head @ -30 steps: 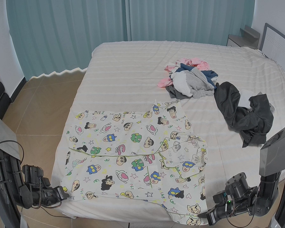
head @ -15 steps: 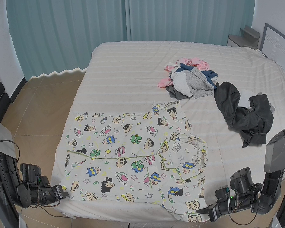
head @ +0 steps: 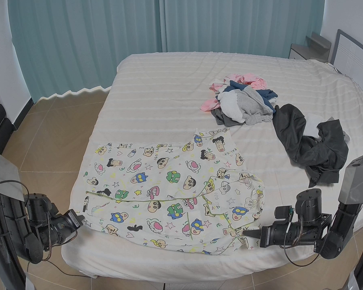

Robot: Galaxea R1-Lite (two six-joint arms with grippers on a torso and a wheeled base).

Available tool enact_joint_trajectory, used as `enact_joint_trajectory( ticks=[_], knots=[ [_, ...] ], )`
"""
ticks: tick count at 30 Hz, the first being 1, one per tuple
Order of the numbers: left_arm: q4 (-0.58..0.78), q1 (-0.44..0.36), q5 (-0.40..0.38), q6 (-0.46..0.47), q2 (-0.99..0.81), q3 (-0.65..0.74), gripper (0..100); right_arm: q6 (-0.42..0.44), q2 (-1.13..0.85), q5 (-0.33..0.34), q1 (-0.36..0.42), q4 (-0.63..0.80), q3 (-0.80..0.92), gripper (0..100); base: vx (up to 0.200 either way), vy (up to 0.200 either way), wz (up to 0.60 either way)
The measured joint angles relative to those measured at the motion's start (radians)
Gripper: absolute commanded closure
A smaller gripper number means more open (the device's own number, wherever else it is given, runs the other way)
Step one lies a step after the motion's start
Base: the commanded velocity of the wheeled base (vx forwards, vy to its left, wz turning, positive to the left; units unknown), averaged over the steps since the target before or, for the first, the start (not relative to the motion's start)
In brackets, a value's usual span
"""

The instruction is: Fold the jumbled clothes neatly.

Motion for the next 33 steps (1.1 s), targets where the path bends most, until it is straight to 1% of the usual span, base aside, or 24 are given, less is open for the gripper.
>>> enact_joint_trajectory(
  ticks=[4,9,12,15,19,21,24,33],
  knots=[
    [-0.002,-0.018,0.03,-0.009,0.015,-0.07,100,0.046,0.005,-0.006,-0.004,-0.039,-0.043,100,0.0,0.0,0.0],
    [0.036,-0.023,0.048,-0.022,0.034,-0.171,100,0.075,0.025,-0.042,-0.017,-0.079,-0.091,100,0.0,0.0,0.0],
    [0.112,-0.024,0.063,-0.043,0.038,-0.24,100,0.082,0.046,-0.069,-0.024,-0.101,-0.116,100,0.0,0.0,0.0],
    [0.232,-0.025,0.089,-0.066,0.036,-0.319,100,0.084,0.076,-0.106,-0.029,-0.137,-0.138,100,0.0,0.0,0.0],
    [0.33,-0.027,0.112,-0.095,0.03,-0.412,100,0.086,0.13,-0.158,-0.033,-0.219,-0.168,100,0.0,0.0,0.0],
    [0.345,-0.027,0.117,-0.118,0.029,-0.45,100,0.086,0.158,-0.181,-0.033,-0.252,-0.183,100,0.0,0.0,0.0],
    [0.353,-0.028,0.121,-0.154,0.032,-0.495,100,0.087,0.195,-0.204,-0.034,-0.267,-0.202,100,0.0,0.0,0.0],
    [0.356,-0.03,0.121,-0.161,0.068,-0.534,100,0.089,0.249,-0.217,-0.035,-0.27,-0.246,100,0.0,0.0,0.0]
  ],
)
